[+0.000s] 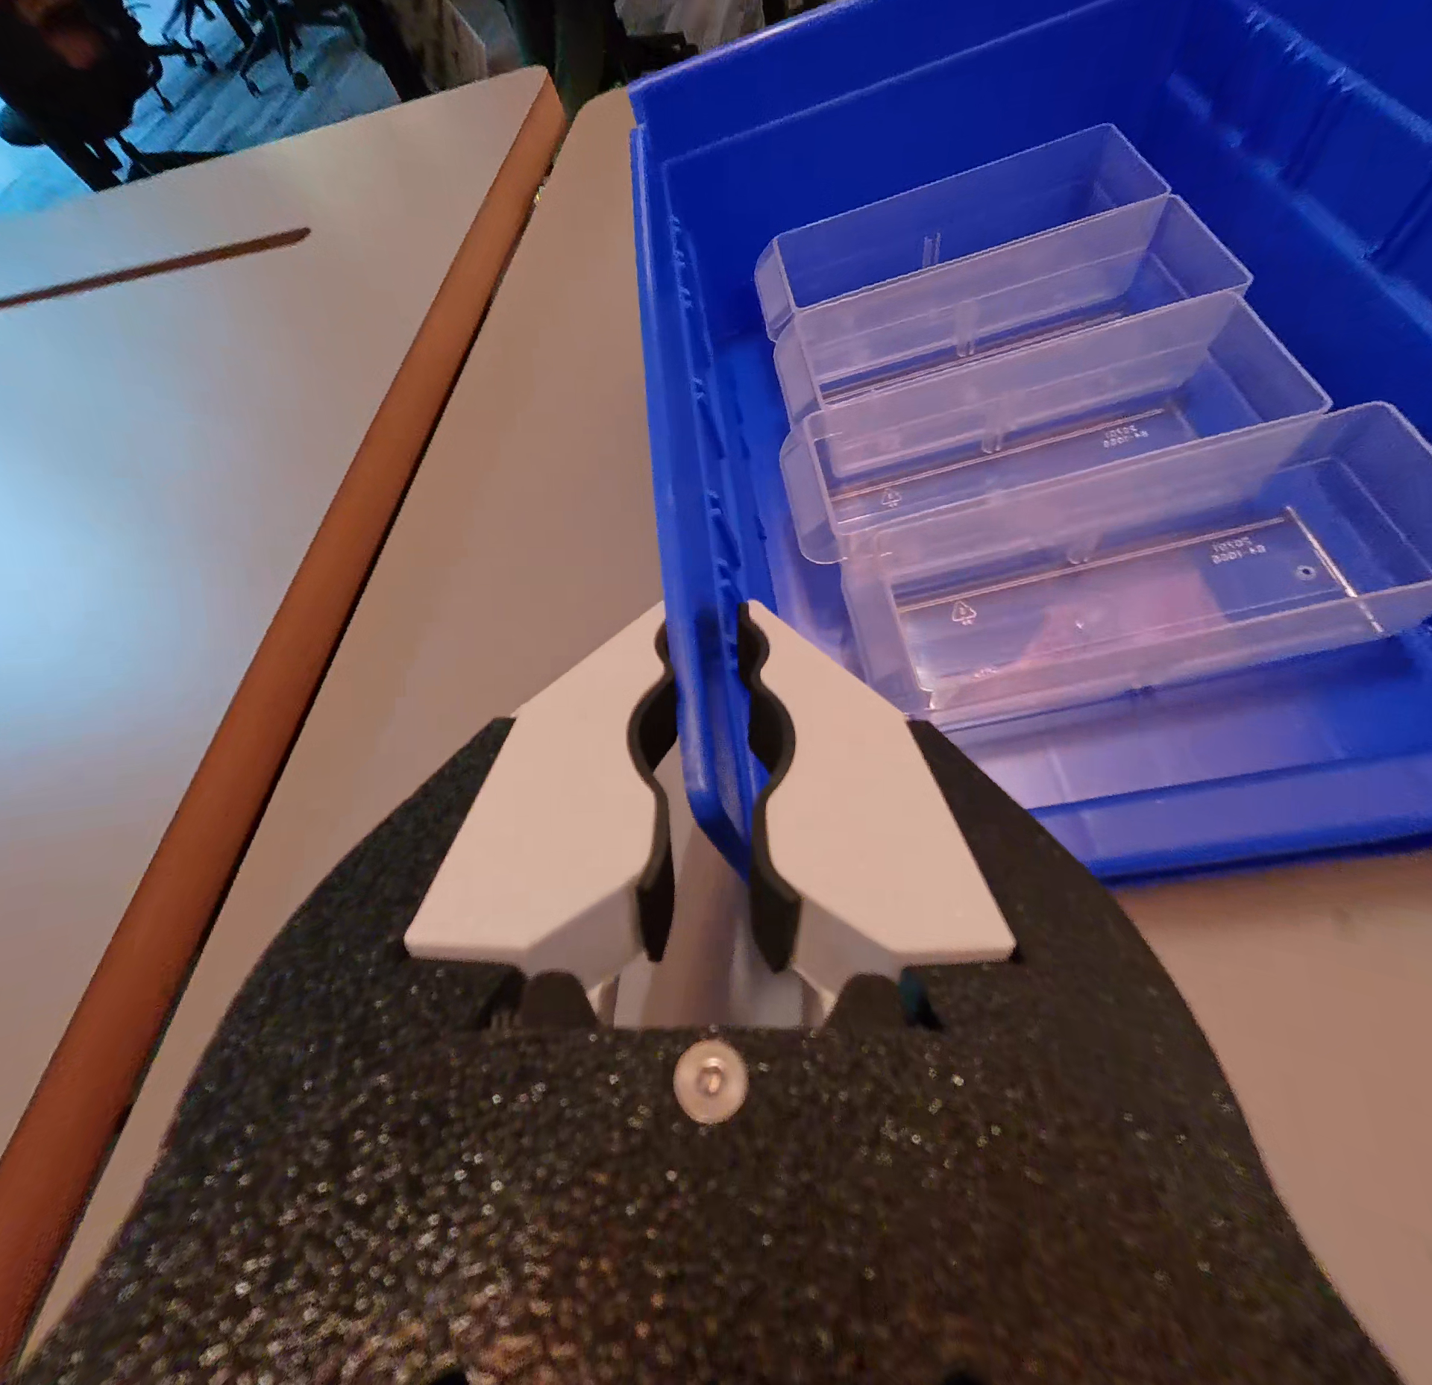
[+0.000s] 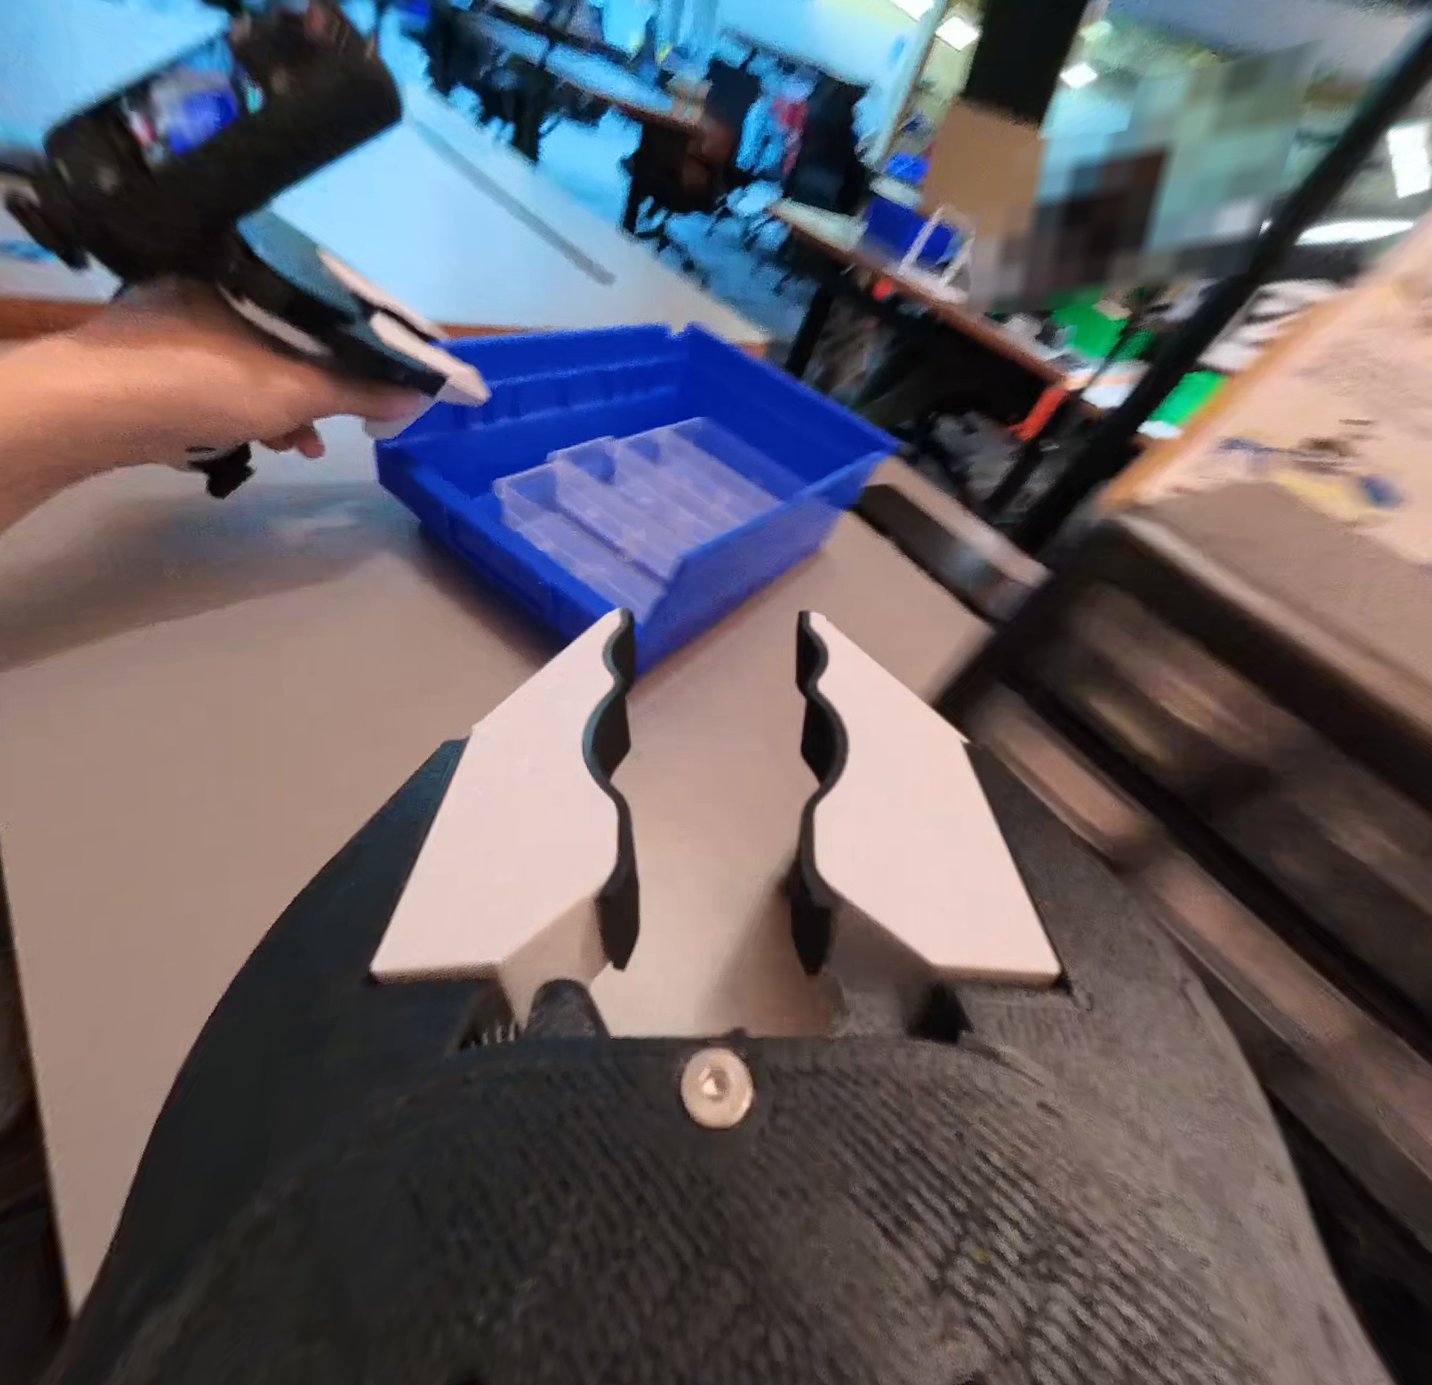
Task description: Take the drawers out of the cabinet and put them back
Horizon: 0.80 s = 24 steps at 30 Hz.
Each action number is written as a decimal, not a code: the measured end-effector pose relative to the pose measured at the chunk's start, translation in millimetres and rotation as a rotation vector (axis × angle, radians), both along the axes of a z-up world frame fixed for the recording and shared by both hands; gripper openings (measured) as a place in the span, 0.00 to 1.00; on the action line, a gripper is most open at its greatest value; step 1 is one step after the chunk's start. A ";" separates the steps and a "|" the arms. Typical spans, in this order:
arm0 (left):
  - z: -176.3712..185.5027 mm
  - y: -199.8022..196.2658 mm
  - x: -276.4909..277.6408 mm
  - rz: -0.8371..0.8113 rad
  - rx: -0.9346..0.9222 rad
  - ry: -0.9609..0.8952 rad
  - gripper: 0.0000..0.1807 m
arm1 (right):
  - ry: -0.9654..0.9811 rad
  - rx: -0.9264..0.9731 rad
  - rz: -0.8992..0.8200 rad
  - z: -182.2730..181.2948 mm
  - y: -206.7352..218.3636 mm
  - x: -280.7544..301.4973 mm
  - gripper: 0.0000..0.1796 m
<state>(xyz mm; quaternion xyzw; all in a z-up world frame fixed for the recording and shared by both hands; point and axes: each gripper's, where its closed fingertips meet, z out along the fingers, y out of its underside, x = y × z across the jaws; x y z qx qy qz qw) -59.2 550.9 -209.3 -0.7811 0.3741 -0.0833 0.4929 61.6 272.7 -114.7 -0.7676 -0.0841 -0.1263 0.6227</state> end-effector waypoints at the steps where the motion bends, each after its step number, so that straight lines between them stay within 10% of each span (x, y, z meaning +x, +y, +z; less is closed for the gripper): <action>1: 0.5 4.1 2.2 0.000 0.014 -0.002 0.05 | -0.006 0.054 -0.049 12.8 -30.0 16.5 0.19; 6: 8.5 -2.3 0.6 0.070 0.099 -0.062 0.15 | -0.023 0.297 -0.588 52.2 -223.3 183.5 0.00; 10: 26.9 -26.5 -6.2 0.113 0.234 -0.127 0.20 | 0.002 0.161 -0.920 3.2 -333.9 318.5 0.00; 24: 8.4 -29.4 -18.5 0.065 0.218 -0.058 0.13 | -0.027 -0.267 -1.159 -98.9 -411.1 474.8 0.00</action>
